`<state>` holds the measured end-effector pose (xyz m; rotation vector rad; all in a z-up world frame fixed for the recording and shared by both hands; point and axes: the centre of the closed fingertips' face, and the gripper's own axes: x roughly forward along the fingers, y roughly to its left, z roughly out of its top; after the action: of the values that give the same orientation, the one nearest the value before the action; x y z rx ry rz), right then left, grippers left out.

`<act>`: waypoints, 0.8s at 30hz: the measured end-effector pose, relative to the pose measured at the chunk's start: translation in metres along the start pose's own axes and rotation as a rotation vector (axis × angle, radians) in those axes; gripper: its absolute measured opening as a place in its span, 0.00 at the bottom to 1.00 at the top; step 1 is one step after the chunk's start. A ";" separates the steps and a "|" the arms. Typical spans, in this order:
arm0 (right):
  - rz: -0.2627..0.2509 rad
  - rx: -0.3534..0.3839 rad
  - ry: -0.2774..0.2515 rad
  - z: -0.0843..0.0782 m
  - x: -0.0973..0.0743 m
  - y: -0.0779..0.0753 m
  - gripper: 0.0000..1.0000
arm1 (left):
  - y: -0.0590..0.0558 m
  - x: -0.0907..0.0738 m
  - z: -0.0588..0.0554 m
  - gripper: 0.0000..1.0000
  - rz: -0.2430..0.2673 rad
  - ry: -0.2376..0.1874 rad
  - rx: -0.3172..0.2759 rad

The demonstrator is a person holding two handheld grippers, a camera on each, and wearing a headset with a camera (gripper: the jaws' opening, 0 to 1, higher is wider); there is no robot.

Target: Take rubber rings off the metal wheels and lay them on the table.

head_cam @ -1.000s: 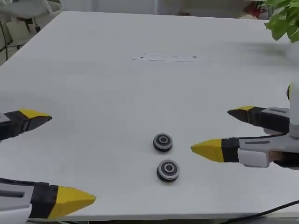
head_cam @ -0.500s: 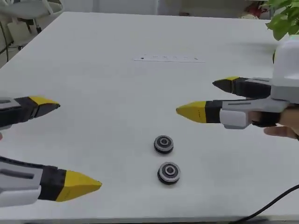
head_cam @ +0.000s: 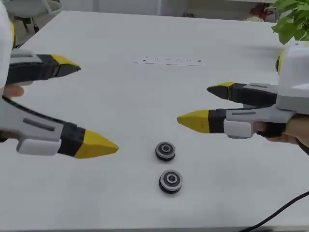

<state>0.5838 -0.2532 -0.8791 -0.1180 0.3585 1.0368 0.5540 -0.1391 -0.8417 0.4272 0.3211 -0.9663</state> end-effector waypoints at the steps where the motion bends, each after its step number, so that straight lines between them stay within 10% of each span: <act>1: 0.010 0.013 -0.002 -0.003 0.000 0.001 0.67 | 0.000 0.005 0.007 0.99 -0.012 -0.020 0.009; 6: 0.060 0.027 0.022 -0.022 -0.001 0.012 0.66 | -0.012 0.031 0.032 0.97 -0.124 -0.106 -0.001; 12: 0.132 0.015 0.096 -0.047 0.004 0.027 0.57 | -0.028 0.061 0.029 0.95 -0.191 -0.131 -0.021; 24: 0.219 0.007 0.200 -0.087 0.015 0.039 0.48 | -0.052 0.088 -0.038 0.80 -0.259 -0.067 -0.118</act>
<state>0.5368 -0.2439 -0.9628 -0.1799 0.5657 1.2434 0.5537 -0.2095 -0.9249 0.2477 0.3767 -1.2050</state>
